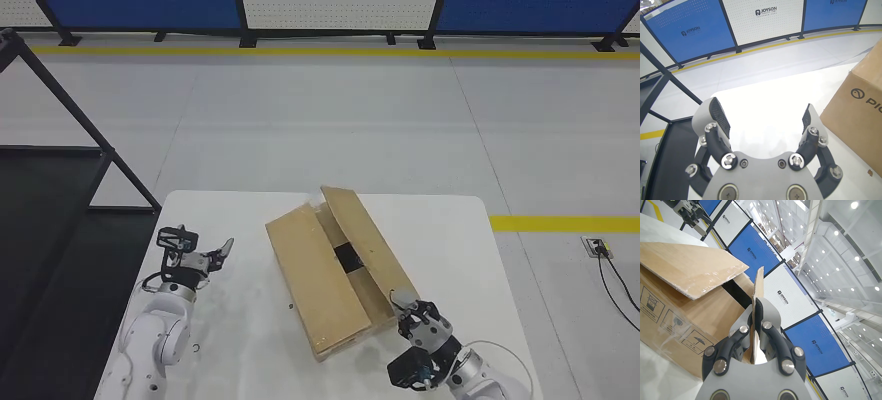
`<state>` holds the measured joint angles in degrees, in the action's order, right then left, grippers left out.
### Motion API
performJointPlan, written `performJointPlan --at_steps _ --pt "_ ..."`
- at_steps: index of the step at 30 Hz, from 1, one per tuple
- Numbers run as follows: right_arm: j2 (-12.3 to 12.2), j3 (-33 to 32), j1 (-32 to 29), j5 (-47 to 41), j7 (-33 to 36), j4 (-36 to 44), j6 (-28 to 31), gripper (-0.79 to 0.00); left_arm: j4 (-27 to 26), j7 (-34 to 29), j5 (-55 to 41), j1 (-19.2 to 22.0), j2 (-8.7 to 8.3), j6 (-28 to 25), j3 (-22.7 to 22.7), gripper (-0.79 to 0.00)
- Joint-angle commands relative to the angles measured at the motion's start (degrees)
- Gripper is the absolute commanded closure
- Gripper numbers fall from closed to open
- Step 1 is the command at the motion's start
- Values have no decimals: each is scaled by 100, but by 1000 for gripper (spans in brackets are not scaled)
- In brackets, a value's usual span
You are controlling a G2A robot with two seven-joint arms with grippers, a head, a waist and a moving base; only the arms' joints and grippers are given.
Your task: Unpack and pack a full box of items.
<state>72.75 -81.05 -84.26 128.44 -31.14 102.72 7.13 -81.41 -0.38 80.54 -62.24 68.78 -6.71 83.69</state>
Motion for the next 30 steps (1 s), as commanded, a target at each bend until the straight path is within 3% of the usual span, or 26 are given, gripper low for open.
performJointPlan --at_steps 1,14,15,16,18,19,30 --pt "-12 10 3 -6 -66 -3 32 0 31 35 65 59 -4 -75 -16 -785" --pt "-97 -52 -60 -21 -345 9 26 0 370 -42 414 526 -12 -324 -167 -785" --pt "-97 -57 -75 -60 -306 17 -13 -28 408 -55 446 561 -9 -322 -198 -785" --pt "-99 -53 -87 -79 -283 36 -33 -397 435 -70 474 592 -5 -341 -237 -785" --pt "-108 -60 -123 -74 -271 60 -76 -739 449 -192 494 622 -3 -541 -324 -785" --pt "-112 -66 -149 -86 -268 73 -94 -785 449 -192 494 622 -3 -541 -324 -785" --pt "-162 -254 -490 -533 -737 233 -407 -785 408 -164 576 586 -8 -507 -325 -785"
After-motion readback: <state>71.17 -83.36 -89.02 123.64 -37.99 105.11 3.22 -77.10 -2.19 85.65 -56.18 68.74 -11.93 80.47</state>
